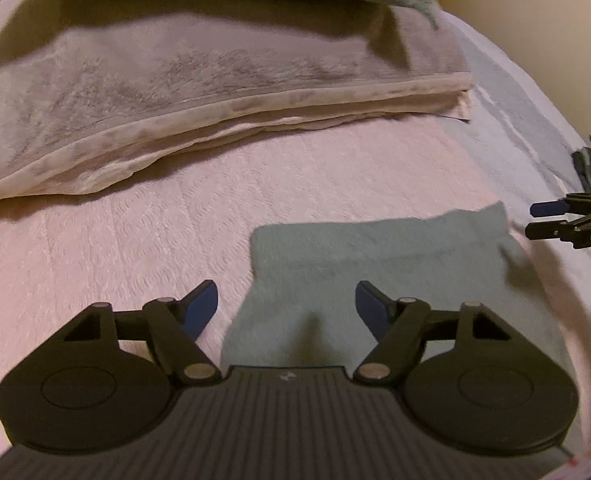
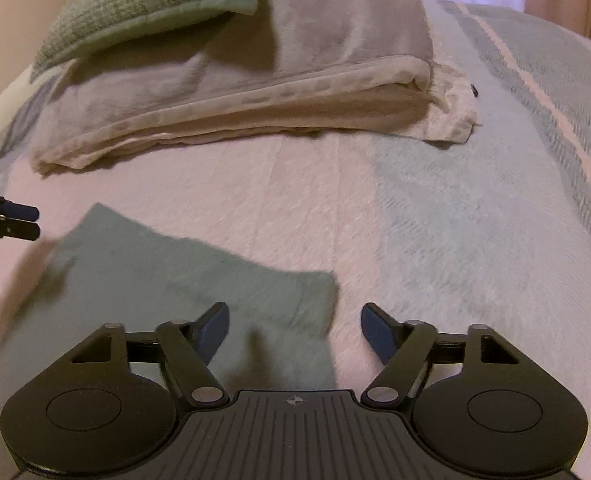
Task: Fold large clothes
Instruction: 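Move both grippers to the skirt waistband and pinch its edge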
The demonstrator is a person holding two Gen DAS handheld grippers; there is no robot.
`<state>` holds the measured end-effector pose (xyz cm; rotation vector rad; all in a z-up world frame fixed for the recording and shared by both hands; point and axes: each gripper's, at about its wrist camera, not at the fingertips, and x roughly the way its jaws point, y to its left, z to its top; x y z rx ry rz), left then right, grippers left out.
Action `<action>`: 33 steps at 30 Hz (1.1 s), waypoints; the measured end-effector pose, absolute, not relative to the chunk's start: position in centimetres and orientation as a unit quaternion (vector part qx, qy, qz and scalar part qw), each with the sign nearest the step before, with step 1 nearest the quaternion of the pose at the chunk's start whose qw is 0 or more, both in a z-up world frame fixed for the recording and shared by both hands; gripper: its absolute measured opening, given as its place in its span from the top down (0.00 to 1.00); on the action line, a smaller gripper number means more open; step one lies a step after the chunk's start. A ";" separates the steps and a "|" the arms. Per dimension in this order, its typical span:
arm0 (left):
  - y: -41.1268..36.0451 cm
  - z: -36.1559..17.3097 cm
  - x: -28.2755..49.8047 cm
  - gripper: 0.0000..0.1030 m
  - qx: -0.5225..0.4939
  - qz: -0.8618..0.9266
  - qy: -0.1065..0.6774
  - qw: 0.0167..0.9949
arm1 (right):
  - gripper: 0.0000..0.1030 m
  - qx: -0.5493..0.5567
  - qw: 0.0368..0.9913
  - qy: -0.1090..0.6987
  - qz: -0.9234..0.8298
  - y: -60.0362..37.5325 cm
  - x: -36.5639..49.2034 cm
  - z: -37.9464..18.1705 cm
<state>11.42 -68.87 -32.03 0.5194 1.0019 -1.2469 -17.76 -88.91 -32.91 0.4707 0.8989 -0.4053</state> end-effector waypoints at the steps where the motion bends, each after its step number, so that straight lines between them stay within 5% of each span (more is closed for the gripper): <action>1: -69.2 -32.4 11.7 0.33 0.227 -0.552 0.446 0.667 | 0.40 0.233 0.854 0.426 -0.189 -89.4 -17.5 -33.5; 11: -71.9 -35.8 13.1 0.45 0.241 -0.558 0.455 0.651 | 0.81 0.267 0.840 0.435 -0.186 -91.6 -16.2 -36.9; 19: -73.6 -37.9 13.5 0.67 0.216 -0.562 0.494 0.627 | 0.83 0.310 0.844 0.393 -0.193 -92.2 -17.8 -37.2; 21: -73.8 -37.9 13.2 0.73 0.228 -0.562 0.489 0.627 | 0.73 0.324 0.841 0.387 -0.195 -92.3 -18.0 -37.5; 23: -73.8 -37.5 12.9 0.90 0.244 -0.561 0.474 0.634 | 0.70 0.331 0.840 0.383 -0.193 -92.4 -18.1 -37.7; 26: -73.3 -36.8 12.7 0.94 0.248 -0.564 0.457 0.641 | 0.73 0.342 0.836 0.382 -0.196 -92.4 -17.9 -37.8; 27: -73.2 -36.4 12.5 0.94 0.251 -0.566 0.449 0.644 | 0.88 0.348 0.834 0.379 -0.197 -92.4 -18.0 -37.7; 33: -70.7 -33.6 11.6 0.95 0.233 -0.582 0.419 0.656 | 0.92 0.326 0.857 0.344 -0.199 -90.6 -19.9 -33.2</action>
